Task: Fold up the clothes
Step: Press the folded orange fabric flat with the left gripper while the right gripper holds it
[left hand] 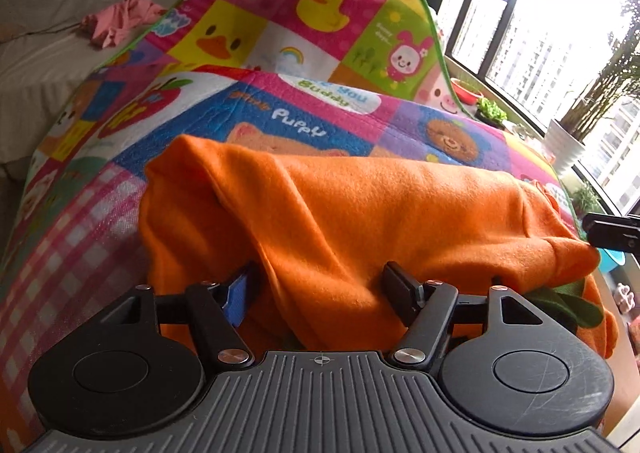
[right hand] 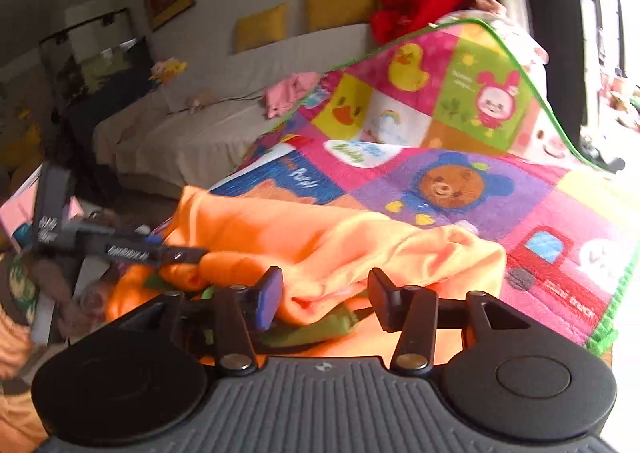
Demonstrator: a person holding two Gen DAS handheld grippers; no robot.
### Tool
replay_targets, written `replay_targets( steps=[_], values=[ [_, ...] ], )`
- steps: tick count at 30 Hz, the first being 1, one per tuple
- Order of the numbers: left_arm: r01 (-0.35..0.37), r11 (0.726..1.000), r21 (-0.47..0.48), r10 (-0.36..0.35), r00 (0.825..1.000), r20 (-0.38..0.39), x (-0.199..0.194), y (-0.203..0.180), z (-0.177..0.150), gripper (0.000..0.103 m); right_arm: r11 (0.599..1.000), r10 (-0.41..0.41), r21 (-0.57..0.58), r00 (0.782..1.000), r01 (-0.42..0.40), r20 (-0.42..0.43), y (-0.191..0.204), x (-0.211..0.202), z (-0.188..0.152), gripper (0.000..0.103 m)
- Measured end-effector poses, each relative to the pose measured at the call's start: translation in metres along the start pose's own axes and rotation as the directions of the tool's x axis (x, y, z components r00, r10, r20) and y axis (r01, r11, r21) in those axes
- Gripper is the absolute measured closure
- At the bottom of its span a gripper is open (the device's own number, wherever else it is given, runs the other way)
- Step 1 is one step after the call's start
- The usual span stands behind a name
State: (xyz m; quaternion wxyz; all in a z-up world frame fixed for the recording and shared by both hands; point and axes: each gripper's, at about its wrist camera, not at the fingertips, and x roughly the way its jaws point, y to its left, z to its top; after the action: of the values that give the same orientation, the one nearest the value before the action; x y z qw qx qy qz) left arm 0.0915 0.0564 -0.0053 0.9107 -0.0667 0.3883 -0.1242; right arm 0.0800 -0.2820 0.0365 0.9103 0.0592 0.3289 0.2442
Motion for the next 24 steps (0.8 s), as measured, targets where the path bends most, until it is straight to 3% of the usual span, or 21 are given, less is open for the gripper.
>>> replay_targets(
  steps=[3, 6, 8, 10, 12, 17, 18, 24],
  values=[
    [0.033, 0.999, -0.023, -0.033, 0.999, -0.012, -0.001, 0.003, 0.002, 0.029, 0.988, -0.017, 0.155, 0.998, 0.026, -0.055, -0.023, 0.029, 0.007, 0.052],
    [0.081, 0.993, -0.087, -0.084, 0.996, -0.021, 0.001, 0.012, 0.006, 0.029, 0.963, 0.056, 0.271, 0.99, -0.019, -0.13, -0.035, 0.063, 0.002, 0.051],
    [0.102, 0.987, -0.126, -0.106, 0.994, -0.025, 0.006, 0.018, 0.011, 0.03, 0.971, 0.068, 0.237, 0.988, -0.034, -0.138, -0.029, 0.077, 0.002, 0.051],
    [0.095, 0.985, -0.142, -0.1, 0.995, -0.023, 0.01, 0.02, 0.016, 0.038, 0.983, 0.064, 0.179, 0.99, -0.04, -0.128, -0.018, 0.083, 0.004, 0.057],
    [0.094, 0.988, -0.12, -0.095, 0.995, -0.008, 0.006, 0.017, 0.019, 0.048, 0.99, 0.059, 0.133, 0.992, -0.044, -0.115, -0.01, 0.082, 0.006, 0.07],
    [0.142, 0.989, -0.051, -0.141, 0.99, 0.027, -0.019, 0.001, 0.014, 0.066, 0.998, 0.047, 0.043, 0.998, -0.045, -0.043, 0.001, 0.05, 0.011, 0.086],
    [0.155, 0.987, -0.038, -0.154, 0.988, 0.033, -0.024, -0.003, 0.012, 0.075, 0.998, 0.049, 0.031, 0.999, -0.048, -0.025, 0.003, 0.042, 0.012, 0.087],
    [0.222, 0.974, 0.04, -0.225, 0.973, 0.06, -0.056, -0.023, 0.0, 0.076, 0.995, 0.084, -0.049, 0.996, -0.083, 0.024, 0.025, -0.007, 0.001, 0.092]
  ],
)
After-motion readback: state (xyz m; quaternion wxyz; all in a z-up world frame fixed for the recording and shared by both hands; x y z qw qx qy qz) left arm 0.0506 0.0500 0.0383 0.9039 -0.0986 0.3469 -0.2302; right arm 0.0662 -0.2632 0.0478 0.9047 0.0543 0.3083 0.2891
